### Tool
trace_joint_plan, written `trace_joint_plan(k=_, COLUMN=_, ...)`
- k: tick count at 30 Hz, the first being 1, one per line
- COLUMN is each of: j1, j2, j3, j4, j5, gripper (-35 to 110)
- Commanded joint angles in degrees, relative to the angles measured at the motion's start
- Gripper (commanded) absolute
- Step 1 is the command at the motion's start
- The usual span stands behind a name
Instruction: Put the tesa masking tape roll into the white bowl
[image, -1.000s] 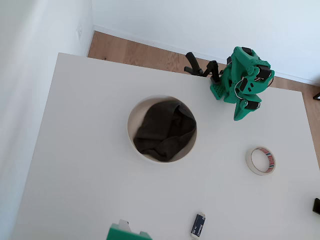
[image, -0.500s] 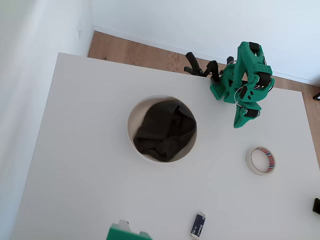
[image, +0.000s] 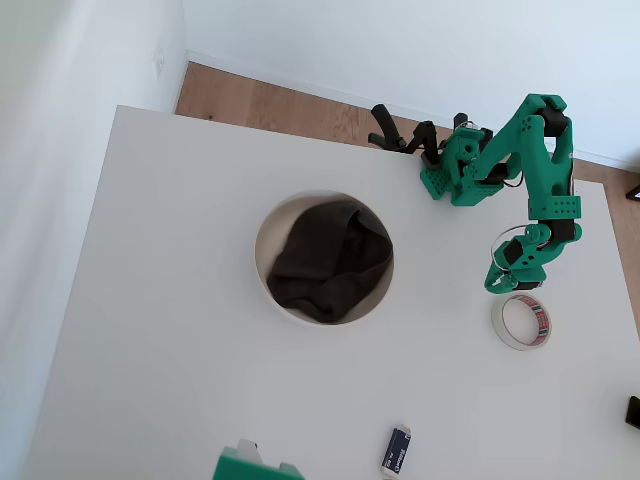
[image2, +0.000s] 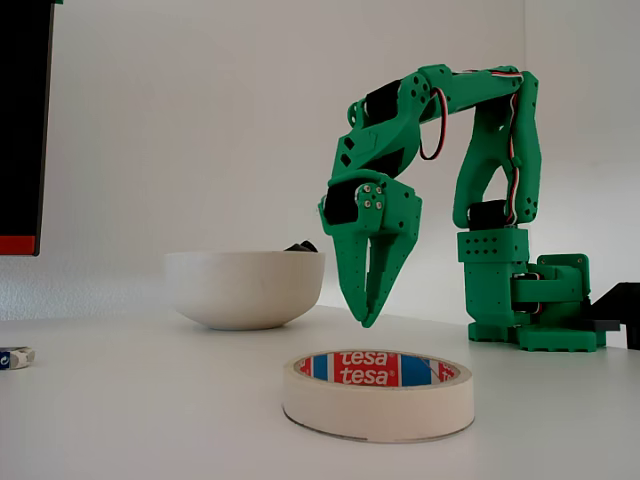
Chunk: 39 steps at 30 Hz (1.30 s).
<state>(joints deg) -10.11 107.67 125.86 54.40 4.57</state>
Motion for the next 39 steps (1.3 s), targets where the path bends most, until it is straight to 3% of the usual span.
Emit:
trace_joint_plan(k=1, j1=-4.04, j2=-5.10, j3=-11.25, j4=1.14, j5=2.20, gripper=-8)
trace_joint_plan(k=10, j1=-8.53, j2=-9.49, j3=-21.36, j4=5.27, j5=2.90, gripper=-7)
trace_joint_plan(k=14, j1=-8.53, j2=-8.00, j3=-21.53, j4=6.24, j5=3.78, gripper=12)
trace_joint_plan(k=26, j1=-14.41, j2=-8.53, j3=-21.45, j4=12.04, j5=6.15, gripper=16)
trace_joint_plan(k=39, j1=-14.33, j2=-14.50, j3=-21.18, j4=10.99, j5=9.84, gripper=15)
